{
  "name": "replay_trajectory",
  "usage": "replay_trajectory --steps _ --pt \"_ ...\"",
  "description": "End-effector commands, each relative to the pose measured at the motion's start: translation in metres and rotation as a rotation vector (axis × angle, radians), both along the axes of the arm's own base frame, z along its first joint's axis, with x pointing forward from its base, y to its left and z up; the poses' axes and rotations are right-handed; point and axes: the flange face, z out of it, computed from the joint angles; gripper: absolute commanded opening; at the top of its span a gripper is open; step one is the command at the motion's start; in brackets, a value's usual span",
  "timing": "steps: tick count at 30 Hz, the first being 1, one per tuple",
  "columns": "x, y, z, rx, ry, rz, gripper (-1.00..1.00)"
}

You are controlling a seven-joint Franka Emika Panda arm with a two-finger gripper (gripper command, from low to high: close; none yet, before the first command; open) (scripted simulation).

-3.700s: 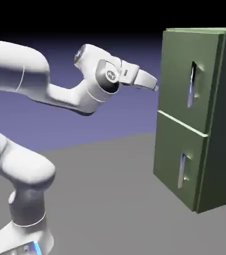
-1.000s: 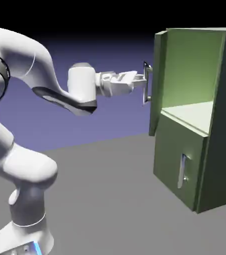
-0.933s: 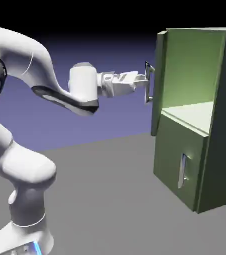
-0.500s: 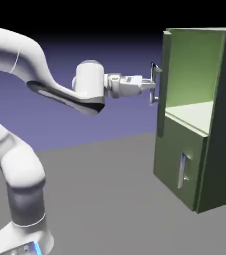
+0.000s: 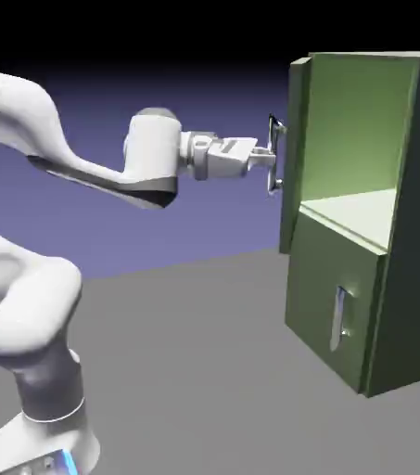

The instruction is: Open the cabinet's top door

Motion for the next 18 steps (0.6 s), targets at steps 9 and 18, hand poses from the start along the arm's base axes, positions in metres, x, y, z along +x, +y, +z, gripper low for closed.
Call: replay_trajectory --steps 9,18 --pt "-0.019 0.063 0.000 0.002 0.000 -0.226 -1.00" --pt "-0.023 0.133 0.000 0.002 0.000 -0.465 -1.00"
